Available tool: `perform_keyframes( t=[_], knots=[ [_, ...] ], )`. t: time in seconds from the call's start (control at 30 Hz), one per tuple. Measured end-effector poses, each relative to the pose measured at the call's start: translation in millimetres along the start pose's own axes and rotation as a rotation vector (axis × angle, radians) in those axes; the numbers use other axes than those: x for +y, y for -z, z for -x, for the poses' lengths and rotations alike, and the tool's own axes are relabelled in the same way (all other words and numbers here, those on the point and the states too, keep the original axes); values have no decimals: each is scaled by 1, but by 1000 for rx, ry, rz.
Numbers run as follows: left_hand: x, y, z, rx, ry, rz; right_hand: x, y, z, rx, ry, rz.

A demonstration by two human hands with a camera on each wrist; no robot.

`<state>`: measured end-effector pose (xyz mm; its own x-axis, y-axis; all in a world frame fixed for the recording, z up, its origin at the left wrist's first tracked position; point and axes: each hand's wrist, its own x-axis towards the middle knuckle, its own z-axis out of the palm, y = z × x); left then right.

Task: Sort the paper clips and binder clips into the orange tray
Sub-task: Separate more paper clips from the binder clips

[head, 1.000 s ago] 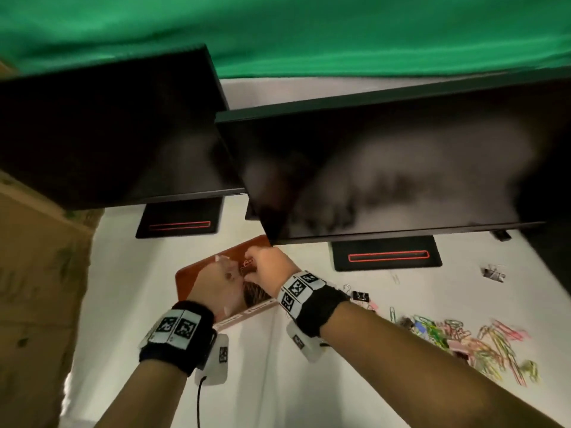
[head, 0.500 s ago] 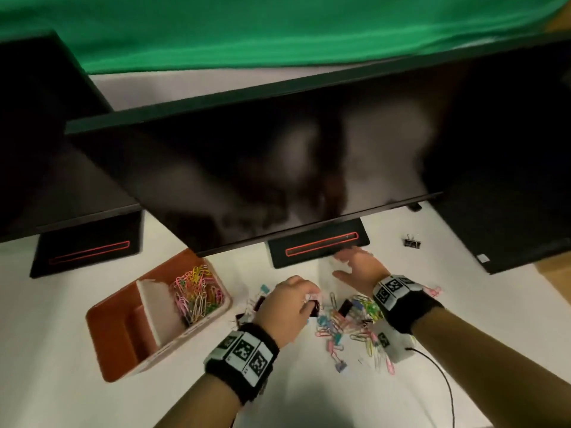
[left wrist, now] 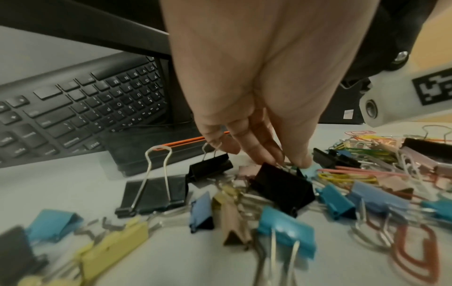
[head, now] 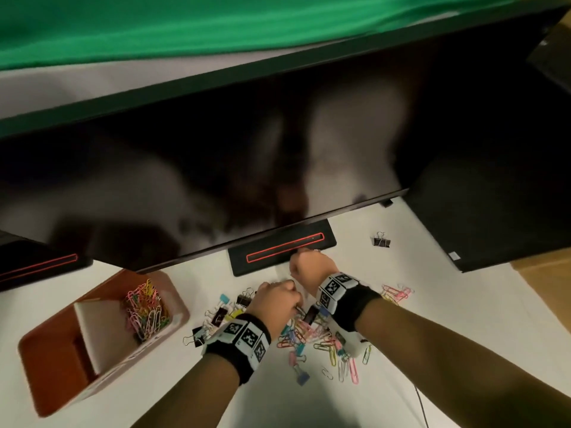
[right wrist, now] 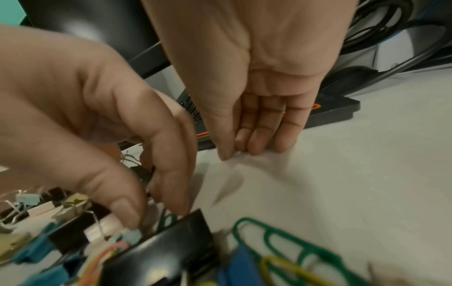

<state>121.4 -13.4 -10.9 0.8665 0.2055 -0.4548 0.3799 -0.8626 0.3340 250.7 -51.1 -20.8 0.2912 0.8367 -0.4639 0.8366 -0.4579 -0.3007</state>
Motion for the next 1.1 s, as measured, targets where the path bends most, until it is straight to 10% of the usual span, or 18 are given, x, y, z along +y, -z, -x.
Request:
perform_keyframes(
  t=[0.4, 0.6, 0.87, 1.1],
  knots=[
    [6, 7, -10, -57, 16, 8, 65, 15, 44, -116, 64, -317],
    [11, 8, -13, -62, 35, 38, 59, 6, 66, -223, 169, -56],
    [5, 21, 23, 275, 56, 327, 56, 8, 64, -197, 165, -27],
    [10, -27, 76, 219, 136, 432, 66, 14, 58, -193, 151, -134]
  ],
)
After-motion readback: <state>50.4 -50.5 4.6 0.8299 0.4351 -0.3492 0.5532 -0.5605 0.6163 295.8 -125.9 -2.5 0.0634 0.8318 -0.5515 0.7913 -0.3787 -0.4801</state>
